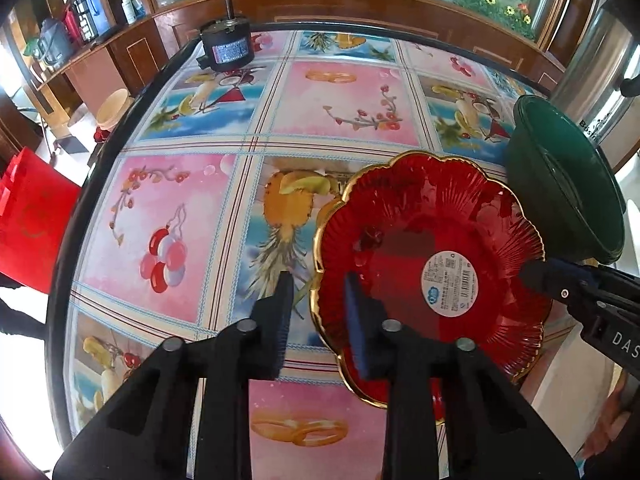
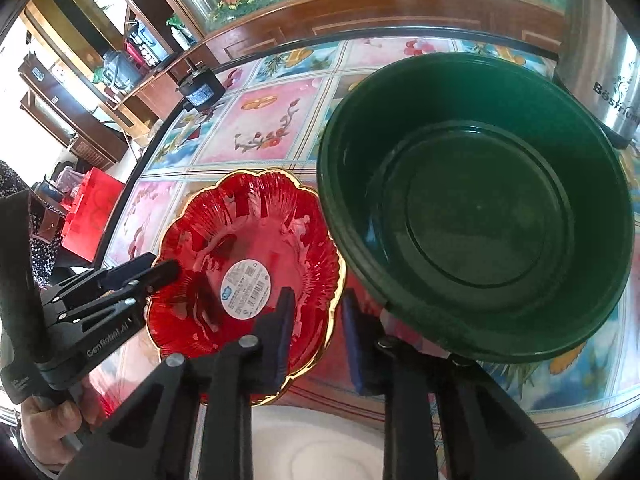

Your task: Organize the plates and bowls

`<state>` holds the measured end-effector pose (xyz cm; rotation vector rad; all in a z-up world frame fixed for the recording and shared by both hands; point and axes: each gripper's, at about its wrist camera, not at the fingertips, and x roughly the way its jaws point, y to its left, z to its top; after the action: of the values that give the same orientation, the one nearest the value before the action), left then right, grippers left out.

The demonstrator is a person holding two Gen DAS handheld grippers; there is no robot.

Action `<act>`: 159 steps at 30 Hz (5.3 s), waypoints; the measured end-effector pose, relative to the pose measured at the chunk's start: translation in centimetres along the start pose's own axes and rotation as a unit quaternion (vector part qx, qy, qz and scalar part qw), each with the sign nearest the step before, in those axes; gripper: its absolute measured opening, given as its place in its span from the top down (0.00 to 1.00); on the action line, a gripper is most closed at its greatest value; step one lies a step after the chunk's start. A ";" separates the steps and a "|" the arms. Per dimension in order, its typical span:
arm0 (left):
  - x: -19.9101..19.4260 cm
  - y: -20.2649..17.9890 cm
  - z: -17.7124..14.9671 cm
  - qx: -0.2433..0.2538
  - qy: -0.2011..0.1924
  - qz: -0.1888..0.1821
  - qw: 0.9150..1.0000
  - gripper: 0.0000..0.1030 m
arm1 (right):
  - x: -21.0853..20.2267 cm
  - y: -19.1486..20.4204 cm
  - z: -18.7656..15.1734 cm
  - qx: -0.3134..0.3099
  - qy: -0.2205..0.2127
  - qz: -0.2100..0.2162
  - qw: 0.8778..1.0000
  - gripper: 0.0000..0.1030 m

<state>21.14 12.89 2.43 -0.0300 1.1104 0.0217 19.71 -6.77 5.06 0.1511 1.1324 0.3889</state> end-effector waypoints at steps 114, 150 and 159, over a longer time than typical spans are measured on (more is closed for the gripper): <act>-14.5 16.0 -26.8 -0.088 -0.086 0.039 0.992 0.84 | -2.1 24.1 -20.4 -0.271 0.014 -0.033 0.962 0.67; -19.9 8.0 -24.6 -0.061 -0.208 0.016 0.976 0.30 | -11.6 15.8 -21.0 -0.134 -0.101 0.028 0.985 0.24; -18.6 5.8 -23.3 -0.047 -0.203 0.006 0.978 0.30 | -12.6 12.9 -20.8 -0.108 -0.111 0.022 0.988 0.23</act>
<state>-8.17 17.78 8.72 -0.0992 0.6995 0.0883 -6.61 -1.18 10.96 0.0283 0.8628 0.5185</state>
